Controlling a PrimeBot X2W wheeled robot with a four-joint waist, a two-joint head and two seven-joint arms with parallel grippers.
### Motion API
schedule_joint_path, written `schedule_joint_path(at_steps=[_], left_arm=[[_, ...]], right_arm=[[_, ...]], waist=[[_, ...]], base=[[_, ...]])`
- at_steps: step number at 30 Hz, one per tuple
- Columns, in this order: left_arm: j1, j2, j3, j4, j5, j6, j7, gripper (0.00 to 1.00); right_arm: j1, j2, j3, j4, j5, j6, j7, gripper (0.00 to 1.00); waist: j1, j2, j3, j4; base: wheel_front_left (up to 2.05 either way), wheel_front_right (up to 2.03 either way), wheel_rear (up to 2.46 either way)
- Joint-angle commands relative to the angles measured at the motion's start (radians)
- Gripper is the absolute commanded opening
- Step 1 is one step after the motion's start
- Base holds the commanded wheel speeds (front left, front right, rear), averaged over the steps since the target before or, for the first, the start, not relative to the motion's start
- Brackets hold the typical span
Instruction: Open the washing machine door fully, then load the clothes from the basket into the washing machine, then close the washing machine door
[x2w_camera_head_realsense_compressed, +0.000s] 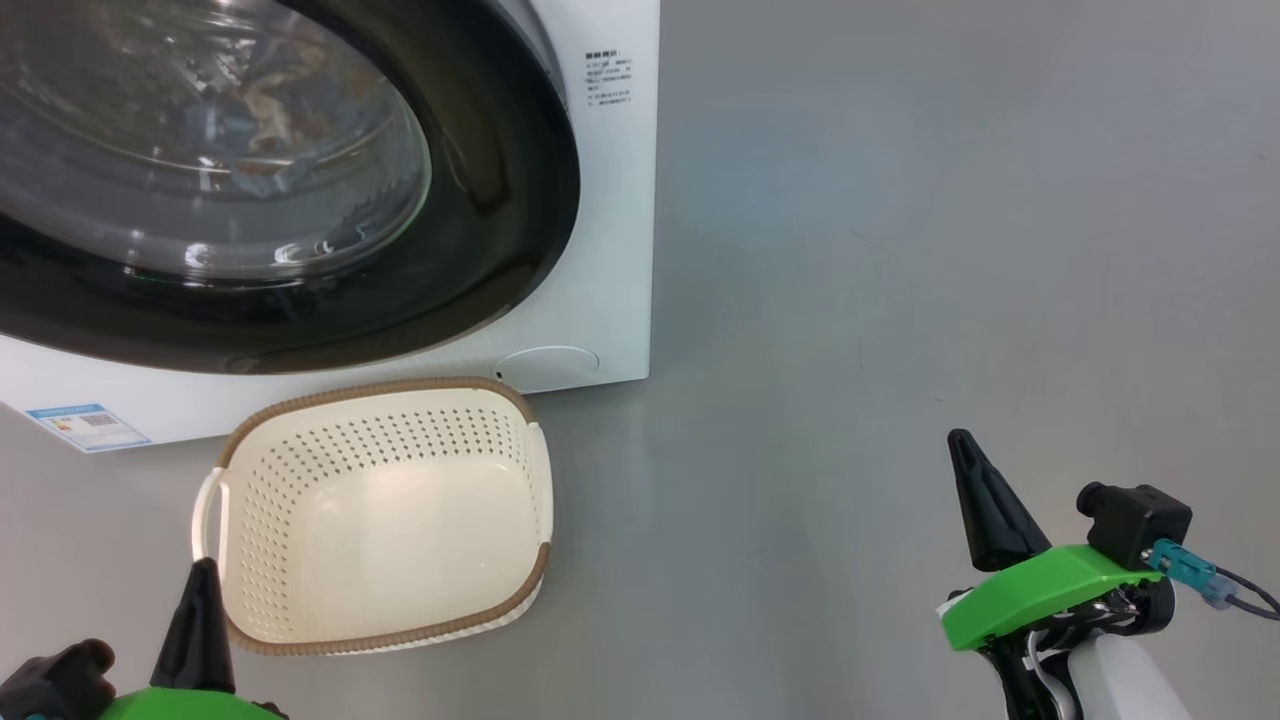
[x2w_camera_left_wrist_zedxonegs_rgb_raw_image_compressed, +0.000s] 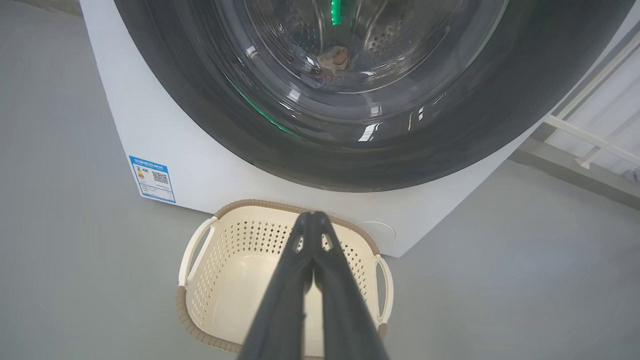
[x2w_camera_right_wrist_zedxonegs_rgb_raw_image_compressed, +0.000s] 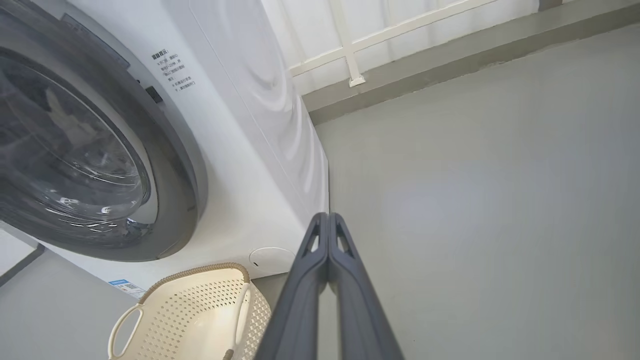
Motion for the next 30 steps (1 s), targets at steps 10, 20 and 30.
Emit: schedule_joint_path(at_steps=[10, 20, 30], left_arm=[[-0.011, 0.008, 0.015, -0.020, -0.112, 0.000, 0.033, 0.00], [-0.016, 0.002, 0.018, -0.020, -0.198, -0.001, 0.059, 0.00], [-0.020, -0.005, 0.022, -0.024, -0.292, -0.001, 0.088, 0.00]], right_arm=[[0.004, -0.009, -0.010, -0.037, 0.134, 0.000, 0.027, 0.00], [0.016, -0.010, -0.017, -0.047, 0.229, -0.001, 0.052, 0.00], [0.028, -0.011, -0.026, -0.059, 0.334, -0.001, 0.079, 0.00]], waist=[[-0.0002, -0.0001, -0.017, 0.005], [-0.0002, -0.0001, -0.031, 0.010], [-0.0002, -0.0001, -0.048, 0.015]], base=[[0.00, 0.00, 0.00], [0.00, 0.00, 0.00], [0.00, 0.00, 0.00]])
